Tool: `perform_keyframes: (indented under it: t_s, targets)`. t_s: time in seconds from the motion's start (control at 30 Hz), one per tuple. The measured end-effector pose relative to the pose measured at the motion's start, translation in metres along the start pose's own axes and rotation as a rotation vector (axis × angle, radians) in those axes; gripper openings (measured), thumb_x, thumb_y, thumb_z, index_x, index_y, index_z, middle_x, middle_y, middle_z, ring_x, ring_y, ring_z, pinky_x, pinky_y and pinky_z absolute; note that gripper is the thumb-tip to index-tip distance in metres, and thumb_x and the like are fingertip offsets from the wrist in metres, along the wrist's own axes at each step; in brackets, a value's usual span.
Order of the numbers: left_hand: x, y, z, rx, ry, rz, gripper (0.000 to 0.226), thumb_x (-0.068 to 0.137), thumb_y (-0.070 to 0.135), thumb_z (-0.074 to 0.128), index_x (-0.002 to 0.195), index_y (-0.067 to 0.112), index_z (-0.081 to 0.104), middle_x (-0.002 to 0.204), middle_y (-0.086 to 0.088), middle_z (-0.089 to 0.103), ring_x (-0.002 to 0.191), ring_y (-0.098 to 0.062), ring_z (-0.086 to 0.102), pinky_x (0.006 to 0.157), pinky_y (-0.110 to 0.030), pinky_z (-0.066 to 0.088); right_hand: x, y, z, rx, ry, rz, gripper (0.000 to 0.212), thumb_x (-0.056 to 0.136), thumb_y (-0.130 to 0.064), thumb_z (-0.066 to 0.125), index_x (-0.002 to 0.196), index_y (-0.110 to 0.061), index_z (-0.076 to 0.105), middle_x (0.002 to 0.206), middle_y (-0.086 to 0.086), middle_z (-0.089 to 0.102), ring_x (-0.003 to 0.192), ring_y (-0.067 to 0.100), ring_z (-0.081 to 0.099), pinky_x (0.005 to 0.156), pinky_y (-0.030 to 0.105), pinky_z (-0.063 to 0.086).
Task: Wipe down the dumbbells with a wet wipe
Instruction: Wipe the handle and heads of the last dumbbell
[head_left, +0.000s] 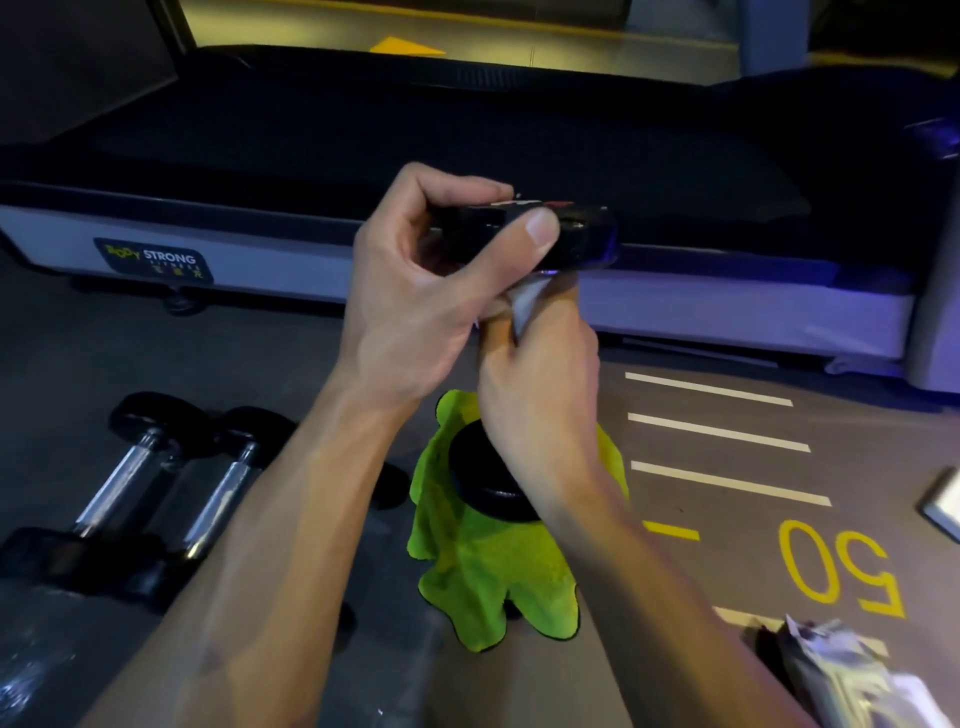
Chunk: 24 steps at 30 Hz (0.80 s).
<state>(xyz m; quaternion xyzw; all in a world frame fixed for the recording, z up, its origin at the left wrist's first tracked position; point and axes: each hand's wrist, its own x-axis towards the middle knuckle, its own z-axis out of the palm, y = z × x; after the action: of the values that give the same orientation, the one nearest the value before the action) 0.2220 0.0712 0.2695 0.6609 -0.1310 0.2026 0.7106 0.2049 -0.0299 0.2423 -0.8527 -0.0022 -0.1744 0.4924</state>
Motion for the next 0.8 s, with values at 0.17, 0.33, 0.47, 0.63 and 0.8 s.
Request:
perform_keyframes:
  t_s: [0.17,0.33,0.47,0.63,0.8]
  targets:
    - [0.001,-0.001,-0.010,-0.046,0.033,-0.040,0.035,0.084,0.031,0.080,0.107,0.010,0.064,0.114,-0.001,0.074,0.104,-0.005,0.071,0.089,-0.021,0.054,0.018,0.011,-0.014,0.346,-0.342,-0.002,0.047,0.111,-0.037,0.042,0.090,0.002,0.059,0.060,-0.004,0.060,0.056,0.012,0.058,0.054,0.023,0.044]
    - [0.000,0.001,-0.004,-0.049,0.005,-0.033,0.032,0.082,0.031,0.081,0.104,0.014,0.064,0.115,-0.004,0.074,0.104,-0.007,0.071,0.090,-0.022,0.053,0.005,0.013,-0.017,0.825,-0.318,0.282,0.048,0.110,-0.042,0.044,0.104,-0.002,0.069,0.088,0.021,0.076,0.083,0.029,0.066,0.084,0.048,0.056]
    - [0.001,0.001,0.000,-0.035,0.020,-0.037,0.032,0.080,0.033,0.083,0.102,0.017,0.066,0.116,-0.006,0.075,0.104,-0.010,0.071,0.090,-0.025,0.054,-0.006,0.000,-0.024,1.151,-0.268,0.352,0.042,0.104,-0.028,0.045,0.118,0.009,0.057,0.101,0.006,0.068,0.100,0.027,0.066,0.091,0.037,0.049]
    - [0.001,0.002,0.000,-0.030,0.053,-0.054,0.032,0.078,0.037,0.083,0.100,0.020,0.067,0.114,-0.013,0.076,0.101,-0.011,0.071,0.089,-0.027,0.057,-0.015,0.004,-0.034,1.211,-0.448,0.206,0.044,0.096,-0.011,0.036,0.133,-0.006,0.058,0.125,0.014,0.071,0.116,0.029,0.067,0.108,0.044,0.053]
    - [0.000,0.003,0.005,0.019,0.057,-0.047,0.034,0.079,0.039,0.083,0.103,0.021,0.067,0.112,-0.011,0.075,0.097,-0.009,0.071,0.085,-0.024,0.056,-0.006,0.007,-0.010,0.540,-0.075,0.056,0.016,0.105,-0.013,0.051,0.114,-0.012,0.064,0.103,0.005,0.075,0.095,0.011,0.071,0.092,0.034,0.057]
